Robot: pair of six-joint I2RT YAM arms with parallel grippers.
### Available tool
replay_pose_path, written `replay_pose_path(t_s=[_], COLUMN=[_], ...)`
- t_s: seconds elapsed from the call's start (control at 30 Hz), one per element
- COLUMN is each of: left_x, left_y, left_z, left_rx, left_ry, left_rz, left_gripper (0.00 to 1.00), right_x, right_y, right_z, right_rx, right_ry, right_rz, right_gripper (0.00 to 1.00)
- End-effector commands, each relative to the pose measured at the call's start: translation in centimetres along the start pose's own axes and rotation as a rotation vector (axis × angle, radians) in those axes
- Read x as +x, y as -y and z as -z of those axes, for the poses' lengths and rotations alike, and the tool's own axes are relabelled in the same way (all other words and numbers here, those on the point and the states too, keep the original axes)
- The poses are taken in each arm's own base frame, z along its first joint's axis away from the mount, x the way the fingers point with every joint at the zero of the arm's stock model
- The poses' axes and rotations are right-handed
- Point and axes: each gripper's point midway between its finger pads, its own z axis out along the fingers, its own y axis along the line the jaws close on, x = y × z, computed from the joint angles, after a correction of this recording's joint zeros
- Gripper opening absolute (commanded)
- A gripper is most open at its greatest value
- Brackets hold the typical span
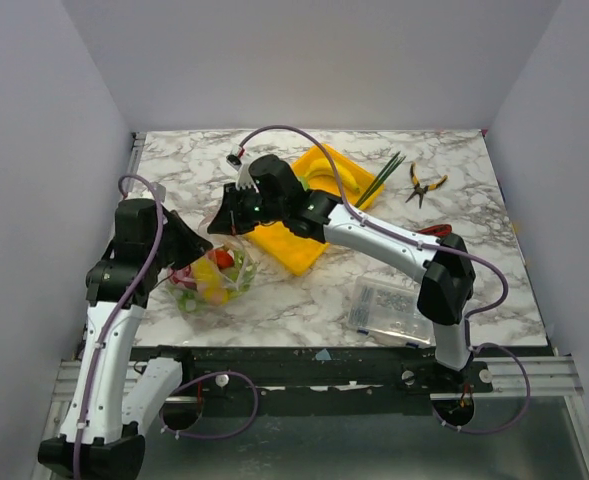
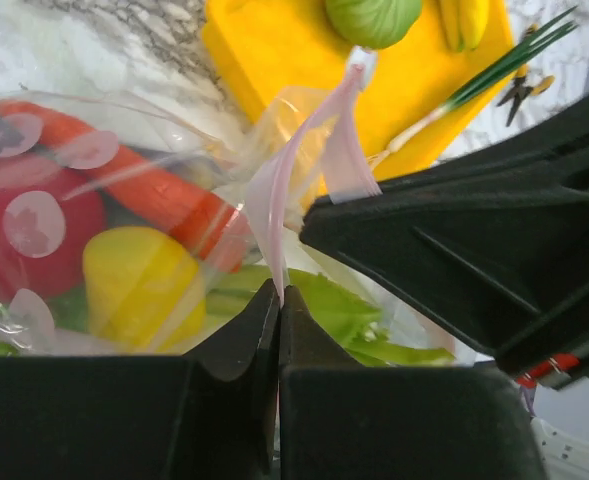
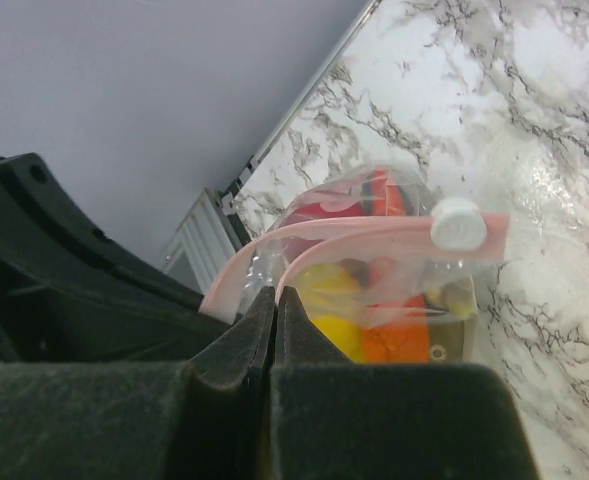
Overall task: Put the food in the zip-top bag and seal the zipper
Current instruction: Adjust the zipper food storage bag at the center of the board.
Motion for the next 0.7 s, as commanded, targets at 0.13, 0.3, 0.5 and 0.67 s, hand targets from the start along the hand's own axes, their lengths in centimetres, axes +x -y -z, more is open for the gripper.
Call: replay_pose_path(t_s=[0.13, 0.3, 0.5, 0.67], left_x=[-5.7, -6.0, -5.9, -5.7], left_y=[5.0, 5.0, 4.6, 4.2], left_z=[7.6, 7.5, 6.9, 6.3], left_rx=[0.137, 0.128, 0.113, 0.101], left_ry=[0.291, 0.292, 0.284, 0.27], left_rz=[-0.08, -0.088, -0.088, -0.093], left_gripper=[0.0, 0.0, 0.0, 0.0], right_x=[-4.8, -5.0, -5.8, -8.1], right_y=[-5.6, -4.7, -3.3, -2.0], right_z=[2.2, 2.3, 3.4, 6.6], right_rx=[-0.137, -0.091, 0.011, 0.133], right_ry=[0.107, 0.124, 0.152, 0.23], right_rz=[0.036, 0.054, 0.114, 0.175], right_gripper=[0.0, 0.02, 0.21, 0.43])
